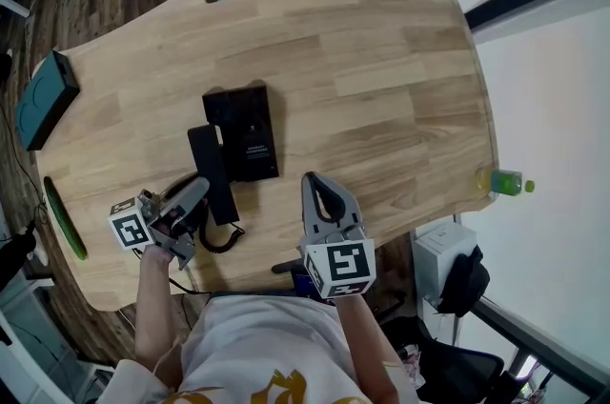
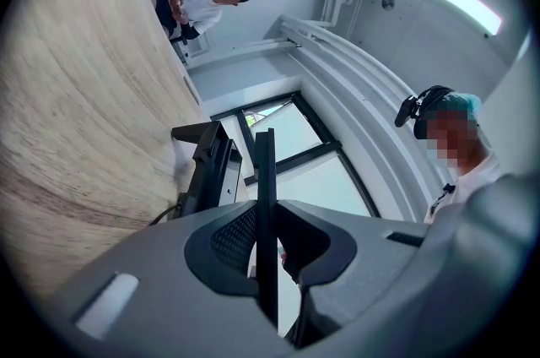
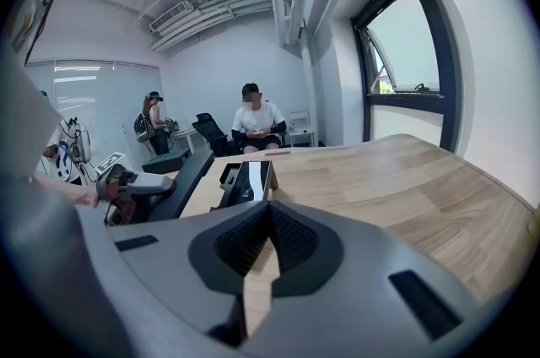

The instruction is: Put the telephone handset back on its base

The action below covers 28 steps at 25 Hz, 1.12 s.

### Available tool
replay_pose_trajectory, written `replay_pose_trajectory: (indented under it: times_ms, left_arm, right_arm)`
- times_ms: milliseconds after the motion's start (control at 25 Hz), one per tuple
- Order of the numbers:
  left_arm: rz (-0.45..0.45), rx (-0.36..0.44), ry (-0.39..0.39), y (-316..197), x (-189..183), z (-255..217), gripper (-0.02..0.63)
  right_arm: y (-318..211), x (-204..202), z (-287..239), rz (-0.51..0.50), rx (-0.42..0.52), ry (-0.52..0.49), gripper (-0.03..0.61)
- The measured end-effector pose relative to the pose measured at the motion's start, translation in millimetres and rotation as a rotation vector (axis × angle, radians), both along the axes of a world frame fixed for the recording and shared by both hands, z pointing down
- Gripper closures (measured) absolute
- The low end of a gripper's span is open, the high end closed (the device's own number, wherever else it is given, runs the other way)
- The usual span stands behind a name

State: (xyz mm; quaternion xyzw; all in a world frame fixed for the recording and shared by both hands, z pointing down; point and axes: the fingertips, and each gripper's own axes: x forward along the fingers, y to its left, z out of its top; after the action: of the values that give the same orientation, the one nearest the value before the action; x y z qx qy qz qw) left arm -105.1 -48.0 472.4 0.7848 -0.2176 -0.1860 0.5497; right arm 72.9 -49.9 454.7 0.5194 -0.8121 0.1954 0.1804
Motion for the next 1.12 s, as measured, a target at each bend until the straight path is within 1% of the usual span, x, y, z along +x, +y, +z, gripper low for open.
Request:
replay_pose_trajectory:
  times_ms: [400, 880, 1120]
  left_arm:
    - [-0.002, -0.019, 0.006, -12, 2, 15, 0.545]
    - [0.014, -0.002, 0.021, -27, 5, 27, 0.545]
    - [0.012, -0.005, 0.025, -33, 6, 30, 0.545]
  right_arm:
    - [-8, 1, 11, -0.001, -0.033, 0.001, 0.575]
    - [-11, 4, 34, 0.012, -0.095, 0.002, 0.575]
    - [-14, 4, 37, 0.014, -0.104, -0.002, 0.575]
